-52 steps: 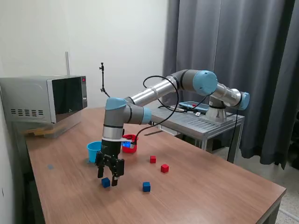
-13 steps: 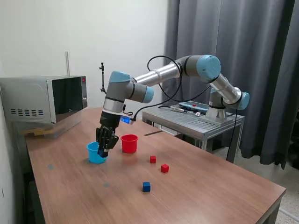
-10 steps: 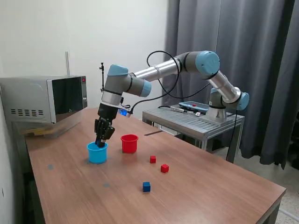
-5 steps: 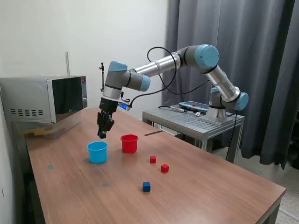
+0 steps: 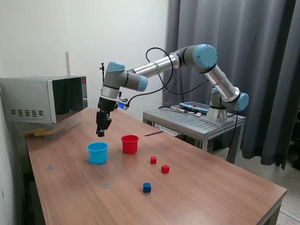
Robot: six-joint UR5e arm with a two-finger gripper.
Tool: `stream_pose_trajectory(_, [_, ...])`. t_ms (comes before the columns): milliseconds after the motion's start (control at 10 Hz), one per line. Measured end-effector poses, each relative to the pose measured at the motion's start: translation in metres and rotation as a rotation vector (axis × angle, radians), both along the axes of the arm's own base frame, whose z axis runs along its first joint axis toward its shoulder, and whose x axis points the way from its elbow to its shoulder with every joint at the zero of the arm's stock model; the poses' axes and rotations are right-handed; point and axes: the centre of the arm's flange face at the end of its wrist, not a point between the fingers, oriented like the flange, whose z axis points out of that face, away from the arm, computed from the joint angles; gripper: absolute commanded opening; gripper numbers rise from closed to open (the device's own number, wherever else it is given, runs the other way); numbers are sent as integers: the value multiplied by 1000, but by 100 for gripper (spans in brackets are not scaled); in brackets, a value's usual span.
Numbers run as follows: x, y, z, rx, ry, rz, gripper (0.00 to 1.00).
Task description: Place red objects in the red bin, and blue objects in the blue bin.
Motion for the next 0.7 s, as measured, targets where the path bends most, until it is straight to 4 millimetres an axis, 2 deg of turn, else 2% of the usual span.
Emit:
stream_pose_trajectory(300, [-2, 15, -13, -4, -2, -17, 0])
stream_pose_trajectory(700, [-7, 17, -21, -19, 2, -15, 0])
